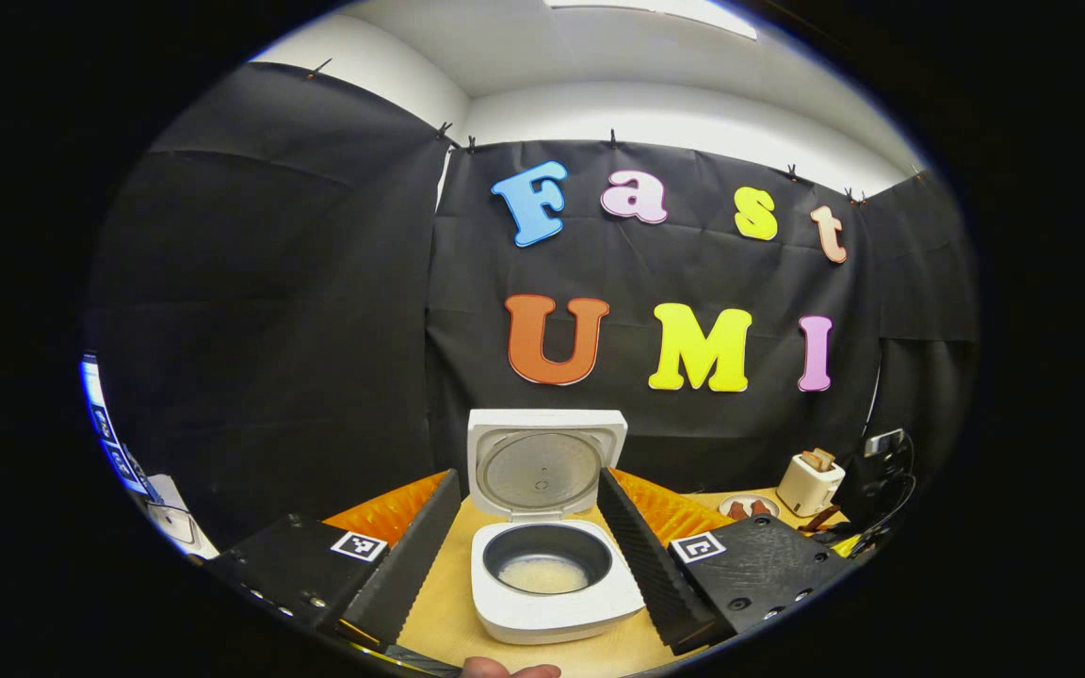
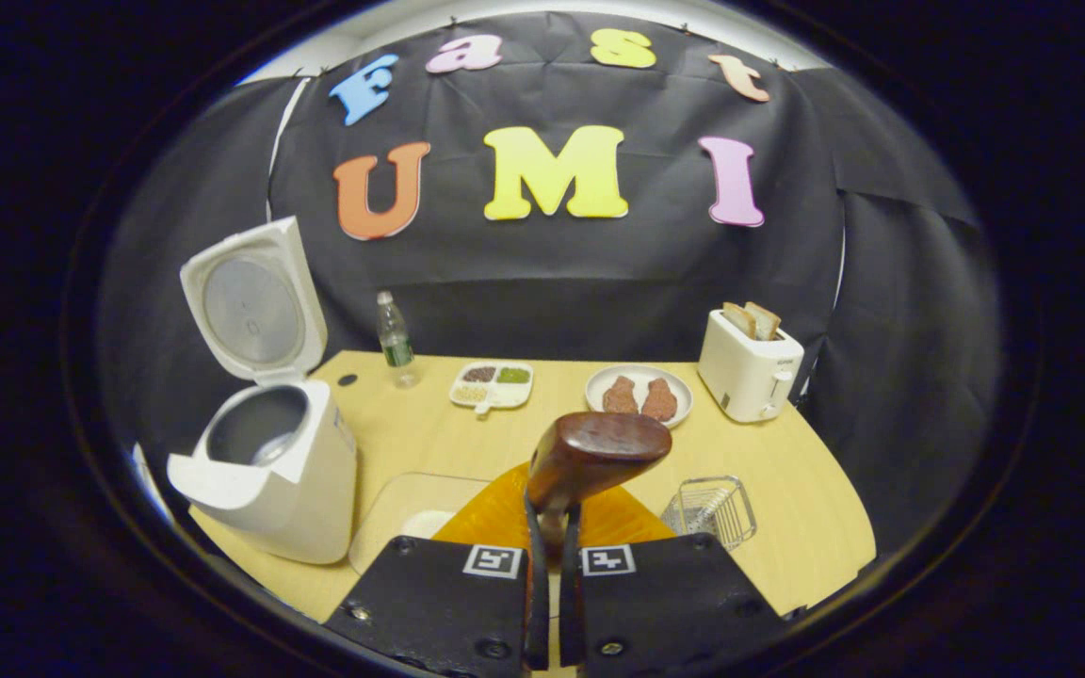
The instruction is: Close the left gripper, press the button to open the rice cooker; take a wooden spoon from the chopstick holder with the right hand, scoop a spoonful of rice and pour it into the rice cooker, then put the wooden spoon back into the chopstick holder.
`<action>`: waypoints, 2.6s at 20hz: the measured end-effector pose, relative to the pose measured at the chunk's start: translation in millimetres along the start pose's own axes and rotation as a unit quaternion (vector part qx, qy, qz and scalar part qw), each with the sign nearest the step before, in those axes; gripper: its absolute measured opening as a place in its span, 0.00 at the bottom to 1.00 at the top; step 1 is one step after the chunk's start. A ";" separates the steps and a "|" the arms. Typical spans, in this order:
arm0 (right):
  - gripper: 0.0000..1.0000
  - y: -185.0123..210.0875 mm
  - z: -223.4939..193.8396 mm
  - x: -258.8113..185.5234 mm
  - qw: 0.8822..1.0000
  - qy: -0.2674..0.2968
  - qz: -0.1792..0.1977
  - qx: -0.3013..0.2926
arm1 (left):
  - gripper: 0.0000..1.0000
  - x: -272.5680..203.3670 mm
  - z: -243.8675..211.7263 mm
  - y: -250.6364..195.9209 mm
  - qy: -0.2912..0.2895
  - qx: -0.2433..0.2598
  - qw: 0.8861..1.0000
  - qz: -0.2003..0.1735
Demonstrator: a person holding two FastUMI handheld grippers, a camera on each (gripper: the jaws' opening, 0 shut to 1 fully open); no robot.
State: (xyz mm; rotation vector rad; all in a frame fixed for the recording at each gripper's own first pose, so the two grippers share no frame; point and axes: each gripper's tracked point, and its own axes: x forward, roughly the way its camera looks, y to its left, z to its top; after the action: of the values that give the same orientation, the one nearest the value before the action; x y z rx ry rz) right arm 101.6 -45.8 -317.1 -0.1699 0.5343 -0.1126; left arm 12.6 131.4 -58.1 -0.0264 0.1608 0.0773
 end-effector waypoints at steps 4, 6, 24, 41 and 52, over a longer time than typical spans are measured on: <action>0.10 16.0 -22.7 28.7 0.996 -0.005 -0.031 -0.083 | 0.94 -1.4 -8.4 18.1 0.012 0.002 1.000 0.002; 0.10 25.5 -29.4 38.1 0.992 -0.011 -0.035 -0.119 | 0.94 1.1 -17.9 22.0 0.029 0.005 1.000 -0.003; 0.10 95.7 -42.8 35.8 0.956 0.104 0.133 0.242 | 0.94 -1.9 -15.6 33.4 0.033 -0.016 0.999 0.016; 0.10 -19.3 4.6 -11.6 0.872 0.052 0.158 0.461 | 0.94 10.5 -8.8 -41.5 0.024 -0.011 0.999 -0.039; 0.10 74.5 138.0 -44.2 0.843 0.006 0.281 0.458 | 0.94 5.9 -5.4 -0.9 0.002 -0.001 1.000 -0.010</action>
State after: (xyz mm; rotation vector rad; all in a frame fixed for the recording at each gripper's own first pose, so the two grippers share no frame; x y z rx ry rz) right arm 139.5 51.9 -192.4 0.9299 0.4750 0.2139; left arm 17.6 130.8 -64.4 -0.0300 0.1654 0.0580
